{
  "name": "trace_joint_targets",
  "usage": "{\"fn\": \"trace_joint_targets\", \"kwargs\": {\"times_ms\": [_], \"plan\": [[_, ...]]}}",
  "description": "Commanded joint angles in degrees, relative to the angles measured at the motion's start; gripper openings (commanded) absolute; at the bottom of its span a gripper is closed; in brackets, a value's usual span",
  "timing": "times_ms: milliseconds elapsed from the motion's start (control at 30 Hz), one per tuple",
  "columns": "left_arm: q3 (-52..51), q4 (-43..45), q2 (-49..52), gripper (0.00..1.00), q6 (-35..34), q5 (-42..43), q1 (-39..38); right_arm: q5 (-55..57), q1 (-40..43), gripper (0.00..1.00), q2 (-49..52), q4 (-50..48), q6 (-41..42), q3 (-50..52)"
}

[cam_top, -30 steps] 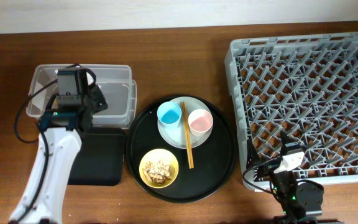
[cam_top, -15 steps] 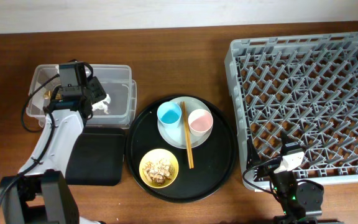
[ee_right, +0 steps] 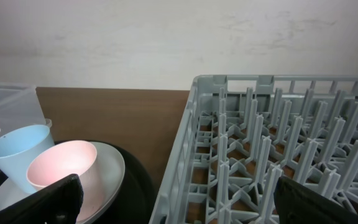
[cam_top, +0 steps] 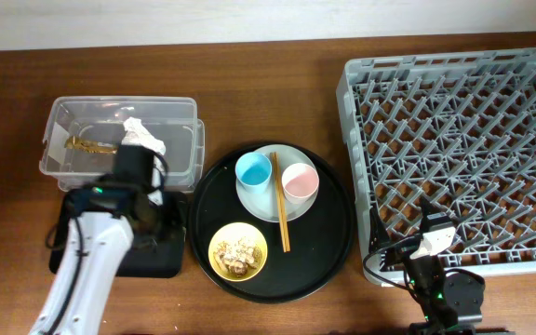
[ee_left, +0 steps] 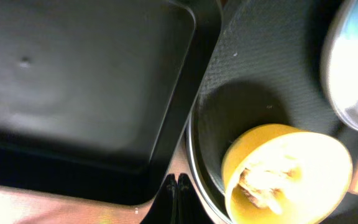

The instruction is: Sort waste into correct bins and load items into the dishwasher rack

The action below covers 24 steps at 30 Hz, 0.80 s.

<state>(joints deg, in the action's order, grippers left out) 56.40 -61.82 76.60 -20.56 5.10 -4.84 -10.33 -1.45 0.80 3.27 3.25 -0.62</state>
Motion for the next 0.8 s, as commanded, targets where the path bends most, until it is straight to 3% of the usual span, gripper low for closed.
{"fn": "trace_joint_targets", "kwargs": {"times_ms": [0,67,133,200,333,533,633,667,733,767], "plan": [[-8.15,4.94,0.31,0.0,0.83,-3.37,-1.9,0.5,0.39,0.99,-0.37,0.35,0.66,0.31],[-13.35,13.11,0.31,0.0,0.35,-4.22,-1.88,0.5,0.39,0.99,-0.37,0.37,0.66,0.31],[-15.37,15.43,0.31,0.02,0.0,-3.8,-1.88,0.5,0.39,0.99,-0.37,0.37,0.66,0.31],[-15.65,16.41,0.31,0.11,0.07,-2.4,-1.88,0.5,0.39,0.99,-0.37,0.37,0.68,0.31],[-15.65,18.56,0.31,0.18,6.82,1.16,-1.88,0.5,0.39,0.99,-0.37,0.35,0.66,0.31],[-15.63,19.89,0.28,0.19,7.48,1.14,-1.88,0.5,0.39,0.99,-0.37,0.37,0.66,0.31],[-14.05,19.04,-0.81,0.14,7.37,-0.02,-1.88,0.5,0.39,0.99,-0.37,0.37,0.66,0.31],[-13.22,17.64,-1.9,0.11,6.25,-2.54,-1.86,0.5,0.39,0.99,-0.37,0.35,0.66,0.31],[-9.99,9.57,-6.82,0.05,-4.07,-13.09,-1.75,0.5,0.39,0.99,-0.37,0.37,0.66,0.31],[-9.6,7.39,-9.38,0.0,-7.52,-13.53,-1.38,0.5,0.39,0.99,-0.37,0.35,0.66,0.31]]}}
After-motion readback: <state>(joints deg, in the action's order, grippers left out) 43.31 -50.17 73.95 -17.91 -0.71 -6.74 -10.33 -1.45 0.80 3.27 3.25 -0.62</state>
